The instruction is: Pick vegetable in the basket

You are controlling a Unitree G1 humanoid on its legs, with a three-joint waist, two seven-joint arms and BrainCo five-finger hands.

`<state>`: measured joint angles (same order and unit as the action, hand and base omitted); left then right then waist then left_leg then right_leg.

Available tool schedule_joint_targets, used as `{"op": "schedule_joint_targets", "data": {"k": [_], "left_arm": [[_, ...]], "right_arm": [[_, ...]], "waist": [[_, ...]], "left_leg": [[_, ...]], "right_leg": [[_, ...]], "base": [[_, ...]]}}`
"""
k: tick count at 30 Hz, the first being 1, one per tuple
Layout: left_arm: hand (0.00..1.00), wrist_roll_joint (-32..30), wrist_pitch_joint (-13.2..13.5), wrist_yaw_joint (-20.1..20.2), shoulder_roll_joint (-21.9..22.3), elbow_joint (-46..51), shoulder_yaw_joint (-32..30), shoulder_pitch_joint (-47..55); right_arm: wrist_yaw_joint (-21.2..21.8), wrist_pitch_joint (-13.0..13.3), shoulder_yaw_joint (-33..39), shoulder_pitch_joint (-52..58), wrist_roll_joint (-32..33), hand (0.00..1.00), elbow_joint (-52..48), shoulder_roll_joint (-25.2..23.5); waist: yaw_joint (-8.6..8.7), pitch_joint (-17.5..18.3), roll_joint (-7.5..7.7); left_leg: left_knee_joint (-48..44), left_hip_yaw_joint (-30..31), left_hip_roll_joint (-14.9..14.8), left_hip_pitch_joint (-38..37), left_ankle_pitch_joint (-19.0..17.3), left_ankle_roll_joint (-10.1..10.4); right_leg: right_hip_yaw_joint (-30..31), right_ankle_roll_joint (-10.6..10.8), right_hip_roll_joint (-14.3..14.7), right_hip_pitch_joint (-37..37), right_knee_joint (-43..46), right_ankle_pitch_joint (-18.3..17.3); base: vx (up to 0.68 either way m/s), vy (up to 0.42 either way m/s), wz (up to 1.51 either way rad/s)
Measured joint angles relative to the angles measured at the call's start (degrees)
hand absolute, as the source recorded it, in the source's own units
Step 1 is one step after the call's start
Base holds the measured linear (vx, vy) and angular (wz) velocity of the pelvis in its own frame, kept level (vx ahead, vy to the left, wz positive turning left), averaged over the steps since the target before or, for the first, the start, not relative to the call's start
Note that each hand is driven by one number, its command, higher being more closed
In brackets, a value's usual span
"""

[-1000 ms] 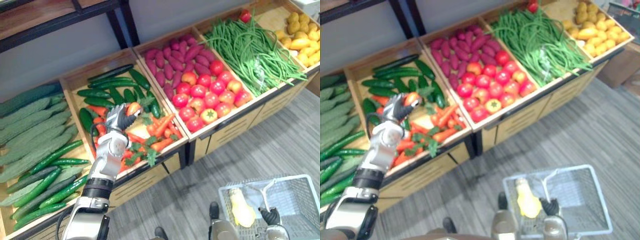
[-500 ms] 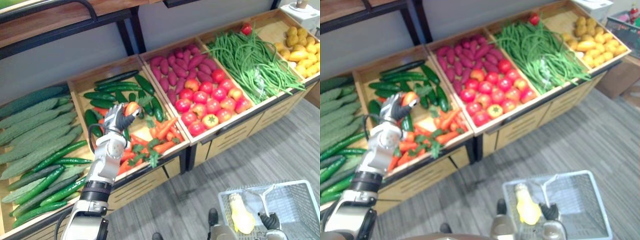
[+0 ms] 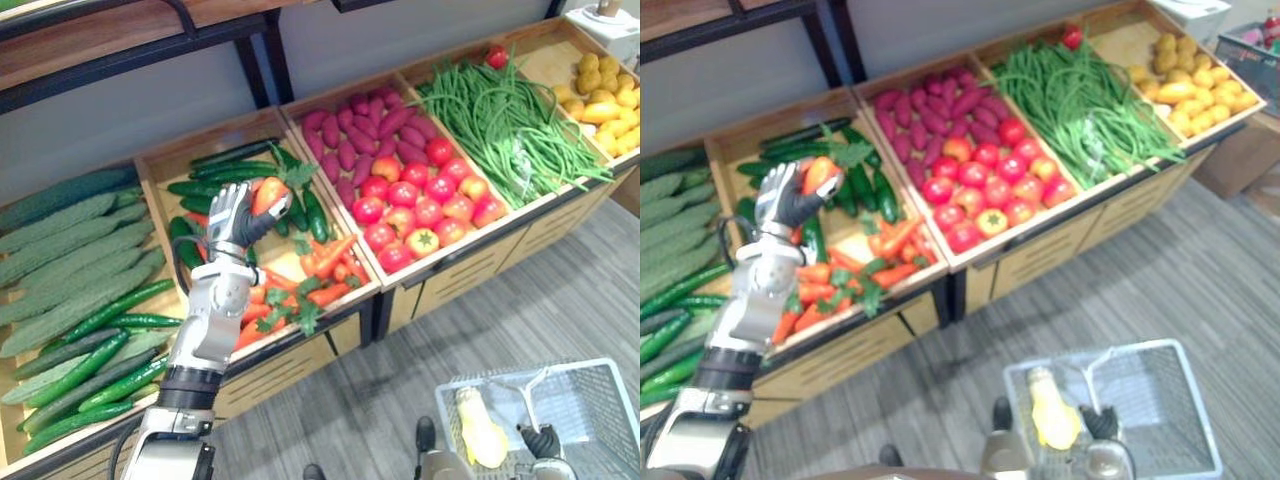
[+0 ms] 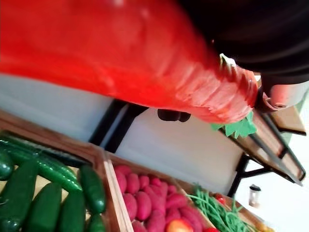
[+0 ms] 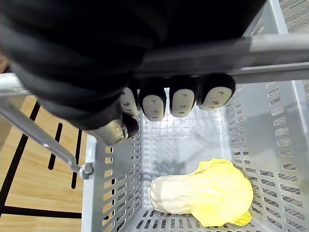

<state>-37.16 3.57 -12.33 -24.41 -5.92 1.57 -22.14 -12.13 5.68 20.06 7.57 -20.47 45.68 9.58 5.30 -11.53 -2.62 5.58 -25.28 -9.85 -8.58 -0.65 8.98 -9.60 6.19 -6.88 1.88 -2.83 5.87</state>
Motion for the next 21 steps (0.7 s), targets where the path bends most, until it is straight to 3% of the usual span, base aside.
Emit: {"op": "schedule_joint_targets", "data": {"k": [2, 7, 14, 21], "left_arm": [[1.0, 0.13, 1.22, 0.07, -1.05, 1.39, 1.79, 0.83], [1.0, 1.01, 3.74, 1.47, -2.06, 5.4, 5.97, 3.47], [1.0, 3.3, 7.63, 4.14, -3.04, 5.74, 12.52, 3.77], [1.0, 3.36, 9.33, 4.46, -2.94, 5.46, 17.48, 3.81]], "right_arm": [[0.05, 0.0, -0.01, -0.33, -0.33, 1.0, -0.95, 1.47], [0.74, 0.13, -0.42, -0.92, -3.13, 1.0, -5.4, 7.29], [3.37, 2.77, -7.43, -5.71, -8.9, 1.0, -9.14, 20.41], [5.24, 3.84, -13.42, -11.23, -8.97, 1.0, -9.63, 25.46]], "waist": [[-0.73, 0.0, 0.0], [-0.69, 0.01, 0.02], [-0.49, 0.02, 0.01], [2.21, 0.0, -0.17]], "left_leg": [[0.0, -1.08, -0.01, -0.68, -0.33, 0.06], [0.0, -2.77, 0.09, -1.77, -0.89, 0.12], [0.0, -7.31, 0.36, -4.56, -2.1, 0.53], [-0.01, -12.22, 1.32, -6.24, -3.38, 0.49]], "right_leg": [[1.23, -0.08, 0.27, 0.0, -0.19, 0.28], [2.97, 0.03, 0.54, 0.0, -0.21, 0.41], [7.39, 0.24, 1.4, 0.23, -0.21, 0.82], [12.5, 0.76, 1.84, 1.6, -0.27, 1.64]], "base": [[-0.02, -0.012, -0.24], [-0.02, -0.007, -0.19], [-0.02, -0.009, -0.32], [-0.02, -0.013, -0.36]]}}
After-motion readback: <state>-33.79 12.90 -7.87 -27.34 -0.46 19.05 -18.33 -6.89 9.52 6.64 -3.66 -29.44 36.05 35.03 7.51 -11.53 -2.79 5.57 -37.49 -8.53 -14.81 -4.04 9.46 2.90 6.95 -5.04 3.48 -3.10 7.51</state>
